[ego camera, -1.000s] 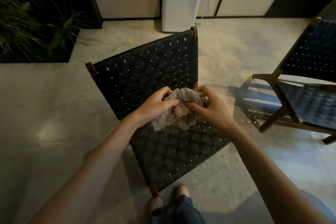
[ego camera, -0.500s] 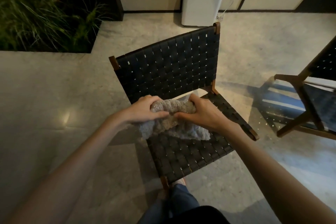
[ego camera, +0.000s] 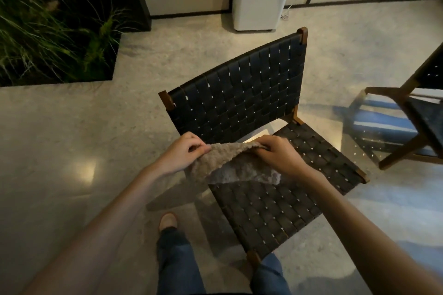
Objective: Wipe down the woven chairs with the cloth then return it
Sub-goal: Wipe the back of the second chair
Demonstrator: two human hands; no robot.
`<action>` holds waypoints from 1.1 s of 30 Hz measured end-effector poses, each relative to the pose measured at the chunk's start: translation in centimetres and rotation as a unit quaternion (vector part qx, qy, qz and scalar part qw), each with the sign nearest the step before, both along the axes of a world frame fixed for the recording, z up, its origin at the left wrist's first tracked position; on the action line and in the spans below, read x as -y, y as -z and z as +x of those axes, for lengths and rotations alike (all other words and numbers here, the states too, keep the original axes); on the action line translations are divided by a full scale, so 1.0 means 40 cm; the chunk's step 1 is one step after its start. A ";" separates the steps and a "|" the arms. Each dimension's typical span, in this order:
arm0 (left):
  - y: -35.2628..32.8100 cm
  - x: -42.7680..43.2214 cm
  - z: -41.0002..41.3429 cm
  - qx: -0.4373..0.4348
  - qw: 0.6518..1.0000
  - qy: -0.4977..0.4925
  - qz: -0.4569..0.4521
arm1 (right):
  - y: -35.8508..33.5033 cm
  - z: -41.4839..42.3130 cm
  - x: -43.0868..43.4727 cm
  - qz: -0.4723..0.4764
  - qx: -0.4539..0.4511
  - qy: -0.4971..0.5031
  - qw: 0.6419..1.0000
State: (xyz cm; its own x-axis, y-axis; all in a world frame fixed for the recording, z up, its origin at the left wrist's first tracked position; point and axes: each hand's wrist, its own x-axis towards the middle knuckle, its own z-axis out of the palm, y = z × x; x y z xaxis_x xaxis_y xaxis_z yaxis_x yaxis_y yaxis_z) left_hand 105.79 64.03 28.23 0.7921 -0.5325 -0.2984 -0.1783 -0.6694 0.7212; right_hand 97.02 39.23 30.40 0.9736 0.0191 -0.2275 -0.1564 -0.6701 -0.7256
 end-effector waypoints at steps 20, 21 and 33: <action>0.009 -0.116 0.295 0.106 0.951 0.281 0.080 | 0.001 0.133 -0.331 0.118 -0.007 0.347 0.931; 0.010 -0.108 0.295 0.121 0.950 0.279 0.066 | 0.002 0.127 -0.322 0.122 -0.010 0.355 0.927; 0.053 -0.026 0.336 0.089 0.942 0.318 0.061 | 0.118 0.037 -0.241 0.031 -0.108 0.340 0.934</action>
State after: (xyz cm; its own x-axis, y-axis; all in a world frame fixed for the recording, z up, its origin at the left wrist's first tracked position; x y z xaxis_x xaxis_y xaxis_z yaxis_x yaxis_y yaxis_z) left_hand 119.23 65.07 26.10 0.3669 -0.8866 -0.2816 -0.6821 -0.4623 0.5666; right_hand 98.49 48.89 25.69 0.6967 -0.5669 -0.4395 -0.6779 -0.3200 -0.6619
